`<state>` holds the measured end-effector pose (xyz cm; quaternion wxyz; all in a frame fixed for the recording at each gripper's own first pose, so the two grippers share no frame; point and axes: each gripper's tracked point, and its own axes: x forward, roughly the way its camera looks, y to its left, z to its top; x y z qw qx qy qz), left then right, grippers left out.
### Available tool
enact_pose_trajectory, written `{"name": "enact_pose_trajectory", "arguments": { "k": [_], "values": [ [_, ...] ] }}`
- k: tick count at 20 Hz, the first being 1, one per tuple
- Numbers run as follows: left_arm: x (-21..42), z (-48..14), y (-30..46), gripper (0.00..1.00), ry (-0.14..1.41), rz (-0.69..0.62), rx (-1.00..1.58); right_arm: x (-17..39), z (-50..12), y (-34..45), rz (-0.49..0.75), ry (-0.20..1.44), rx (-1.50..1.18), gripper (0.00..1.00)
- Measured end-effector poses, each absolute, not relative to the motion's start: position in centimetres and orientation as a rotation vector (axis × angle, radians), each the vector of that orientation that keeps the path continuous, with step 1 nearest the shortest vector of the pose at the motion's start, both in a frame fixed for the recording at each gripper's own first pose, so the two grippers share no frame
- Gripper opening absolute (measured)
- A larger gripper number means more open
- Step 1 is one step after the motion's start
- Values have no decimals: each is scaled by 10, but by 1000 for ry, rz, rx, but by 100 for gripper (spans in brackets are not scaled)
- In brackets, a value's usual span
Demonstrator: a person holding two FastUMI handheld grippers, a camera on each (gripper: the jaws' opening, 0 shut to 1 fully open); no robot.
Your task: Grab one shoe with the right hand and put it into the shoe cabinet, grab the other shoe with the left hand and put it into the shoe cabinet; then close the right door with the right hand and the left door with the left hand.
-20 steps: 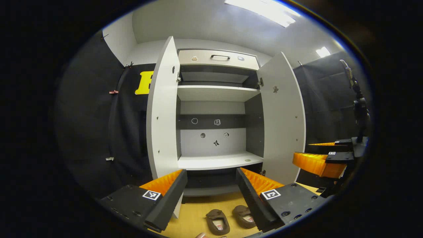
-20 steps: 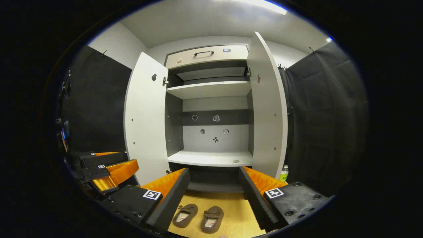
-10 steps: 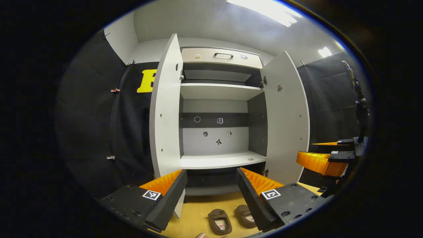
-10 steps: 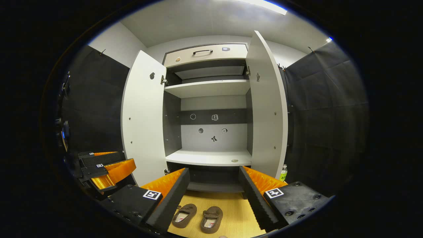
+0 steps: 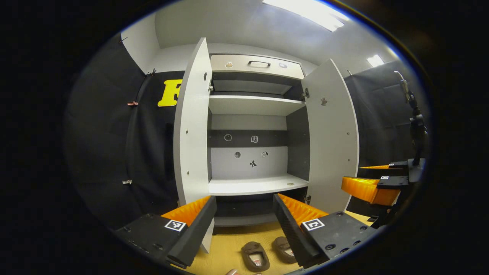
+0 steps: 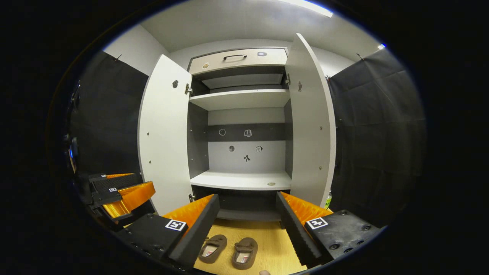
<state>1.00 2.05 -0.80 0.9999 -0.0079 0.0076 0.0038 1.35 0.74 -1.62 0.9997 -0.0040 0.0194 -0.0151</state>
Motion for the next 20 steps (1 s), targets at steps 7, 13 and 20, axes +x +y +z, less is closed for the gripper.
{"name": "enact_pose_trajectory", "arguments": {
  "k": [7, 13, 20],
  "values": [
    [17, -27, 36, 95, 35, 7, -40, 24, -73, 29, -38, 125, 22, 98],
    [30, -39, 48, 95, 22, 18, -49, 39, -163, 39, -29, 284, 24, 98],
    [55, -66, 48, 95, 6, 11, -56, 59, -279, 36, -23, 467, 46, 99]
  ]
}}
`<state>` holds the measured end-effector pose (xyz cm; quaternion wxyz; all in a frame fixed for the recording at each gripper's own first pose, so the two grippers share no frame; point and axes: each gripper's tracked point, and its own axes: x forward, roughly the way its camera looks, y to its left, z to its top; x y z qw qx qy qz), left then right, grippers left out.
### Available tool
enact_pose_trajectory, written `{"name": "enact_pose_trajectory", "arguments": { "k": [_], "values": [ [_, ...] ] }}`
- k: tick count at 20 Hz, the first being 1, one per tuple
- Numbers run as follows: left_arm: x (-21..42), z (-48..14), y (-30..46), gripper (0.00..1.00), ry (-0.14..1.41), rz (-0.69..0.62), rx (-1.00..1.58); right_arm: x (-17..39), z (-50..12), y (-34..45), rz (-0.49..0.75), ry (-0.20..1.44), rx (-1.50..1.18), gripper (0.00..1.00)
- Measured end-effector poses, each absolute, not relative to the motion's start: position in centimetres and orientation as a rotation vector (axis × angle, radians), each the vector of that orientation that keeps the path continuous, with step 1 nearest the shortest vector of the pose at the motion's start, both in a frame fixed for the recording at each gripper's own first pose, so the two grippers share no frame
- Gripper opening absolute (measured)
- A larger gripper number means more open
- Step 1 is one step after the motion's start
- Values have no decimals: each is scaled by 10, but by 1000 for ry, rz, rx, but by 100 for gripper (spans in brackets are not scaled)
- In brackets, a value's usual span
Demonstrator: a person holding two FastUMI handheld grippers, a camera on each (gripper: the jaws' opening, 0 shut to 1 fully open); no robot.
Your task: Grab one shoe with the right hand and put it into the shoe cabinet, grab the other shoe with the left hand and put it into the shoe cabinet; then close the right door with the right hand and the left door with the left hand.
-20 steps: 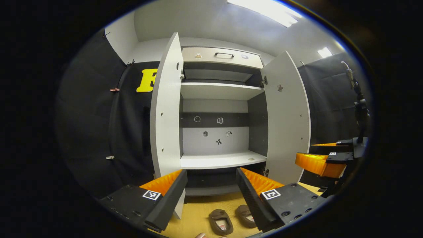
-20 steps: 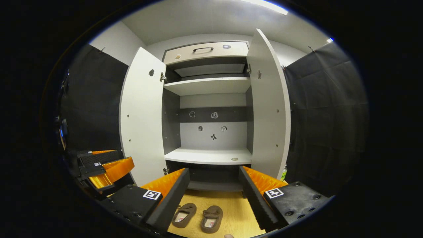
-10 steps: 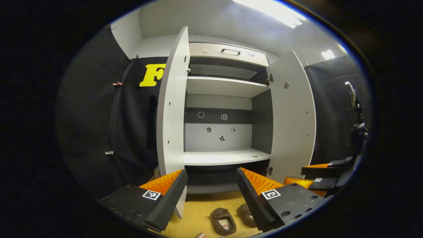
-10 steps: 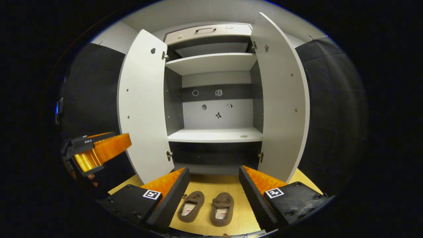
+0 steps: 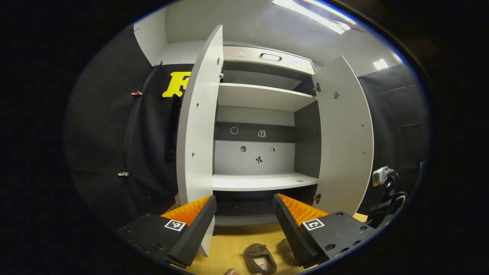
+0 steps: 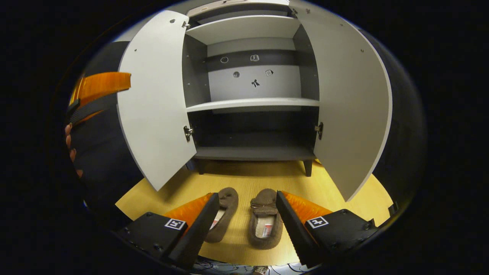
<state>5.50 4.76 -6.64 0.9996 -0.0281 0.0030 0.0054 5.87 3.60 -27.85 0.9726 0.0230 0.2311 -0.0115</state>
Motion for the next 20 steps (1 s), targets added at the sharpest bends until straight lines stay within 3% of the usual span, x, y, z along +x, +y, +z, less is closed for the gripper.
{"name": "enact_pose_trajectory", "arguments": {
  "k": [11, 13, 14, 18, 19, 20],
  "values": [
    [73, -143, 47, 95, 151, 26, -106, 75, -414, 31, -55, 707, 123, 98],
    [74, -149, 45, 95, 159, 23, -95, 86, -425, 27, -65, 712, 114, 92],
    [76, -151, 43, 96, 162, 22, -85, 92, -429, 25, -72, 713, 101, 81],
    [83, -160, 40, 95, 187, 20, -92, 114, -448, 23, -79, 738, 77, 77],
    [84, -160, 39, 95, 193, 23, -103, 121, -451, 20, -90, 730, 63, 74],
    [85, -162, 40, 95, 199, 26, -114, 126, -452, 17, -94, 729, 48, 65]
  ]
}}
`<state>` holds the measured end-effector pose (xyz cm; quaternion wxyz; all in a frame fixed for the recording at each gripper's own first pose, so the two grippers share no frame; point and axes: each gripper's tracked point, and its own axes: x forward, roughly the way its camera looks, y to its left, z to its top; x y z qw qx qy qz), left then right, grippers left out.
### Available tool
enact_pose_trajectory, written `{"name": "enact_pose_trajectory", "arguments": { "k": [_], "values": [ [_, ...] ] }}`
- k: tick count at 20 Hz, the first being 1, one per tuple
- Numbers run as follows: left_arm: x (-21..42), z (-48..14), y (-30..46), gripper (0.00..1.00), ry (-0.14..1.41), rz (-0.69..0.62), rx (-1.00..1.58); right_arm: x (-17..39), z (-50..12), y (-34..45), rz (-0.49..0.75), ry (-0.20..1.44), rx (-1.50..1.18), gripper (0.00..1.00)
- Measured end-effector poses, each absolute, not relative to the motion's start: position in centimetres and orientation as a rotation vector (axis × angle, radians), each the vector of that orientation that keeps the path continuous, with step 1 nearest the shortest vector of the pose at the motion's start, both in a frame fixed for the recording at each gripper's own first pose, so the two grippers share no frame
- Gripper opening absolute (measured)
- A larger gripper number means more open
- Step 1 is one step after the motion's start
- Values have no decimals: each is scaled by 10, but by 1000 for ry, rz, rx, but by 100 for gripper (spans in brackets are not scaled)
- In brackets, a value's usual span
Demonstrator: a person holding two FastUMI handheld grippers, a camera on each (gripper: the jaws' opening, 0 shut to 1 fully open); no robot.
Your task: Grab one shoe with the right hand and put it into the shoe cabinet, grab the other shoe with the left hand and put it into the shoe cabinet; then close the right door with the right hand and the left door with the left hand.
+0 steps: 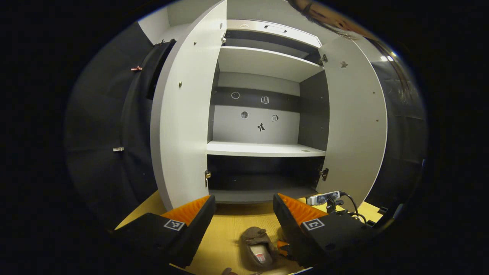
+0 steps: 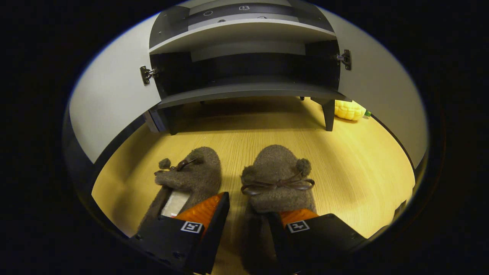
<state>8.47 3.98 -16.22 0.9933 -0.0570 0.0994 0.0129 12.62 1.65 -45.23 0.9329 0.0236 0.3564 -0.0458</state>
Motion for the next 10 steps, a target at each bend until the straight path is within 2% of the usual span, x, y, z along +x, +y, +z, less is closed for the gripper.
{"name": "enact_pose_trajectory", "arguments": {
  "k": [4, 5, 6, 8, 10],
  "values": [
    [86, -164, 45, 96, 208, 46, -115, 135, -459, 7, -116, 734, 28, 48],
    [87, -165, 47, 96, 214, 53, -111, 139, -459, 7, -113, 721, 24, 40],
    [88, -168, 49, 96, 218, 60, -109, 136, -460, 9, -98, 732, 14, 25],
    [89, -170, 52, 96, 228, 74, -113, 141, -456, 7, -93, 722, -15, 25],
    [89, -169, 52, 96, 229, 80, -117, 138, -457, 9, -75, 733, 3, 5]
  ]
}}
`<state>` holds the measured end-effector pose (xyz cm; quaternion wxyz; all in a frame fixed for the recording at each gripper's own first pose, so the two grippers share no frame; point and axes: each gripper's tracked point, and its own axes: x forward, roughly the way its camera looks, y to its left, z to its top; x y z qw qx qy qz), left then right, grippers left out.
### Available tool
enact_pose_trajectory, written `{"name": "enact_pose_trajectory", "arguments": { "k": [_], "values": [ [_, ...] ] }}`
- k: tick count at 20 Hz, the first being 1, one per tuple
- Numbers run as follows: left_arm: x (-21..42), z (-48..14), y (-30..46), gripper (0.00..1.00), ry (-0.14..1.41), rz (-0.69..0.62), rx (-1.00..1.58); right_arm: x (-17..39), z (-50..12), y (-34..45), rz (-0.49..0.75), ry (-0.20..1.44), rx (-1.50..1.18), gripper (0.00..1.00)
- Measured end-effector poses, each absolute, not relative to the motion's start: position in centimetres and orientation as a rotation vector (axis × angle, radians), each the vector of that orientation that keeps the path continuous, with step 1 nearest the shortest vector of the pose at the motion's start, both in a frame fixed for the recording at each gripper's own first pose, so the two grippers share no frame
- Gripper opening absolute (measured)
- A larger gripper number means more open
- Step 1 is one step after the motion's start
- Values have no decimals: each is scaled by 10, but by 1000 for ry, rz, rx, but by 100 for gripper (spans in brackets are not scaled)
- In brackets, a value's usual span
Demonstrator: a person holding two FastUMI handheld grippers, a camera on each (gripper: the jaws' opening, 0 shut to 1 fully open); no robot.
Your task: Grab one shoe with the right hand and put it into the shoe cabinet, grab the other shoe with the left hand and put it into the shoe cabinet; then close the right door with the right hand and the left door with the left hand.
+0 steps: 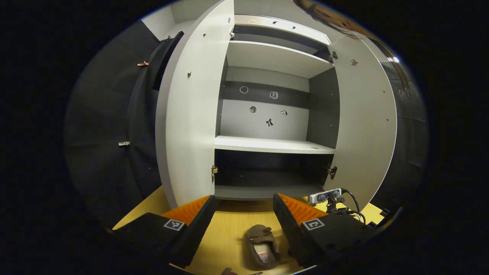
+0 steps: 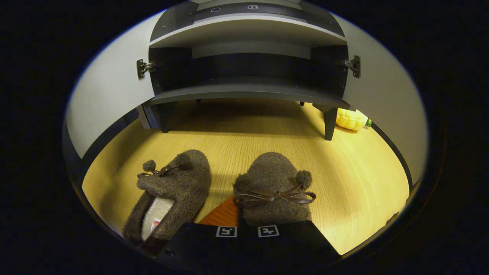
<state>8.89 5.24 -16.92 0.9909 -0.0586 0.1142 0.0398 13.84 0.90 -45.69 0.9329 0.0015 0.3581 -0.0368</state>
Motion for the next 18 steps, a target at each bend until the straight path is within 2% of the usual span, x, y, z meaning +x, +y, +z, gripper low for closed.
{"name": "enact_pose_trajectory", "arguments": {
  "k": [2, 5, 12, 18],
  "values": [
    [89, -164, 51, 96, 224, 78, -109, 135, -441, 14, -54, 722, 29, 5],
    [86, -152, 46, 95, 211, 67, -93, 143, -379, 14, -22, 627, 24, 5],
    [69, -103, 27, 96, 136, 30, -63, 202, -180, 4, -9, 305, 59, 5],
    [52, -76, 19, 95, 106, 39, -61, 264, -80, -1, -9, 140, 8, 5]
  ]
}}
